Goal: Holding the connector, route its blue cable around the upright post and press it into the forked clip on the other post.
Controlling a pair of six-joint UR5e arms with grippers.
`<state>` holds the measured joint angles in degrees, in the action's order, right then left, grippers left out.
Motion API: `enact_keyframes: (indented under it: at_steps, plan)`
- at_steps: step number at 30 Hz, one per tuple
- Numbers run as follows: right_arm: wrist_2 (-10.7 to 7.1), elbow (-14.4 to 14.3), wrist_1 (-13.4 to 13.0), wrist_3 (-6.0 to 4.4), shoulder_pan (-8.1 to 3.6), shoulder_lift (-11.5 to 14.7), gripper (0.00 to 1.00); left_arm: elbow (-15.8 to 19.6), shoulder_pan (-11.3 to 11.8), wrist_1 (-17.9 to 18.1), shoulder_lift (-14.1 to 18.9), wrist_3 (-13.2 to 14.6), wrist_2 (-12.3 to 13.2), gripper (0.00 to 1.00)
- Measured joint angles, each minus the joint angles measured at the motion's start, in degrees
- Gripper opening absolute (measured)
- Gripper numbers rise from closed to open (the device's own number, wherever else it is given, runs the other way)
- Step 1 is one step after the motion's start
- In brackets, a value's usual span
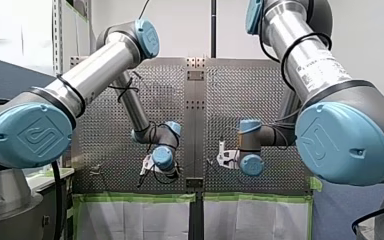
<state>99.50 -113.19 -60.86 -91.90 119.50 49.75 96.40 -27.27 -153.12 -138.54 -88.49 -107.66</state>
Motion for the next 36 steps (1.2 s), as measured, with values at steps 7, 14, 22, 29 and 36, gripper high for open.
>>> enact_keyframes:
  at_steps: [7,14,22,29,36]
  plan:
    - [-0.15,0.0,0.5,-0.06,0.07,0.5,0.00,0.0,-0.7,1.7,0.0,-3.6,3.6,1.00]
    - [-0.92,0.1,0.8,-0.75,-0.44,0.5,0.00,0.0,-0.8,4.3,0.0,-7.2,7.2,1.00]
    - [-1.70,0.3,1.2,-0.97,-1.04,0.5,0.00,0.0,-0.8,4.8,0.0,-11.3,11.2,1.00]
    - [-1.75,0.3,2.3,-0.42,-1.47,0.4,0.00,0.0,-0.2,4.5,0.0,-14.7,10.6,1.00]
    - [-1.55,0.2,3.4,0.67,-1.66,0.4,0.00,-0.1,1.6,2.8,0.1,-16.9,7.4,1.00]
